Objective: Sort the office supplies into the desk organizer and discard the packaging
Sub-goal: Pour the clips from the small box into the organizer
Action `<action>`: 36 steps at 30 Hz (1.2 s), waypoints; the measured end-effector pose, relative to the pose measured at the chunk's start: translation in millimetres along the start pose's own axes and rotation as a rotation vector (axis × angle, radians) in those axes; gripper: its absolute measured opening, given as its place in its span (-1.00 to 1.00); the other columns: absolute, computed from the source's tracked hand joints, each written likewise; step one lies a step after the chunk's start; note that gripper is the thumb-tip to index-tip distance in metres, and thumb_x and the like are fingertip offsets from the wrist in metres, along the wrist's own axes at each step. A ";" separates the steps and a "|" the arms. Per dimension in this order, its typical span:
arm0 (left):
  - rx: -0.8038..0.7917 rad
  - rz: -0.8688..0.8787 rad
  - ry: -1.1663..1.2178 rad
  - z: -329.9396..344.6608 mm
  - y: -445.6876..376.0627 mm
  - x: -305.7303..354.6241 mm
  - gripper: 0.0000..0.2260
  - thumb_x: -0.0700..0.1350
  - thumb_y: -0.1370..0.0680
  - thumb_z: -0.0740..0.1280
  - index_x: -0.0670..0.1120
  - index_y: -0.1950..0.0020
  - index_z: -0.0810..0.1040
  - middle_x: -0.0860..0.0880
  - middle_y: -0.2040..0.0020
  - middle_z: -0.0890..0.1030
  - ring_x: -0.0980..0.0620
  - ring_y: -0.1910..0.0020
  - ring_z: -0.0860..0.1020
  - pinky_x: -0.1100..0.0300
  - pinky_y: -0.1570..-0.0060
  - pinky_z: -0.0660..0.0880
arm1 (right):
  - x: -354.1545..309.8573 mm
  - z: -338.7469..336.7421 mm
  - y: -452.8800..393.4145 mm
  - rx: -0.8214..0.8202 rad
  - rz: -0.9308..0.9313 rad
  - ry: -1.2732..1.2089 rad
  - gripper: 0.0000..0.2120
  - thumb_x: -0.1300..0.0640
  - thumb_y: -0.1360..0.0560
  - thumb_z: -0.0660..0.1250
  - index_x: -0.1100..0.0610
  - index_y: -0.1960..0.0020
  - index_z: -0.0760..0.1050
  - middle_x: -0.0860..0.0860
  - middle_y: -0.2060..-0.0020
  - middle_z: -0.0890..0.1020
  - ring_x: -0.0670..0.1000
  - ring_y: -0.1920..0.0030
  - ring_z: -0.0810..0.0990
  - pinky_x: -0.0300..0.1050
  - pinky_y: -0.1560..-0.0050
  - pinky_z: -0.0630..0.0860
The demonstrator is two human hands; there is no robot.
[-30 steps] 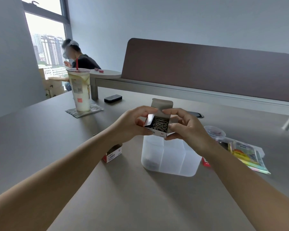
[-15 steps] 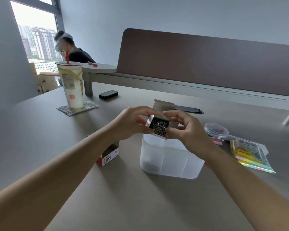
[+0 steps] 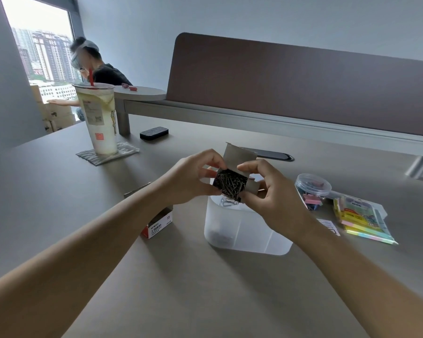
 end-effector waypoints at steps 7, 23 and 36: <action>-0.025 -0.007 0.050 -1.4 0.1 -4.0 -0.64 -0.40 -0.31 0.42 0.03 0.15 0.44 0.08 0.11 0.54 0.28 0.17 0.59 0.29 0.03 0.53 | -1.1 2.1 0.3 0.013 -0.005 0.055 -0.65 0.29 -0.40 0.32 0.10 -0.16 0.42 -0.05 0.04 0.49 -0.22 0.19 0.47 -0.55 0.21 0.38; -0.049 -0.047 0.163 4.2 0.6 -7.8 -0.62 -0.53 -0.35 0.29 -0.04 0.15 0.44 0.01 0.12 0.53 0.30 0.24 0.59 0.40 0.20 0.52 | -4.9 2.6 2.9 -0.008 -0.021 0.150 -0.63 0.32 -0.40 0.31 0.11 -0.19 0.42 -0.08 0.03 0.44 -0.28 0.18 0.42 -0.60 0.15 0.32; -0.013 -0.025 0.169 0.3 2.1 -6.3 -0.67 -0.48 -0.32 0.36 -0.06 0.19 0.45 0.01 0.16 0.55 0.29 0.23 0.59 0.42 0.17 0.52 | -9.4 6.2 5.8 -0.026 -0.039 0.209 -0.62 0.31 -0.40 0.33 0.08 -0.19 0.43 -0.11 0.05 0.43 -0.13 0.10 0.41 -0.56 0.11 0.31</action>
Point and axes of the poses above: each hand's wrist, its own y-axis away from the middle knuckle, its own z-axis out of the palm, x = y × z, the point moved 10 cm from there along -y, towards the middle knuckle
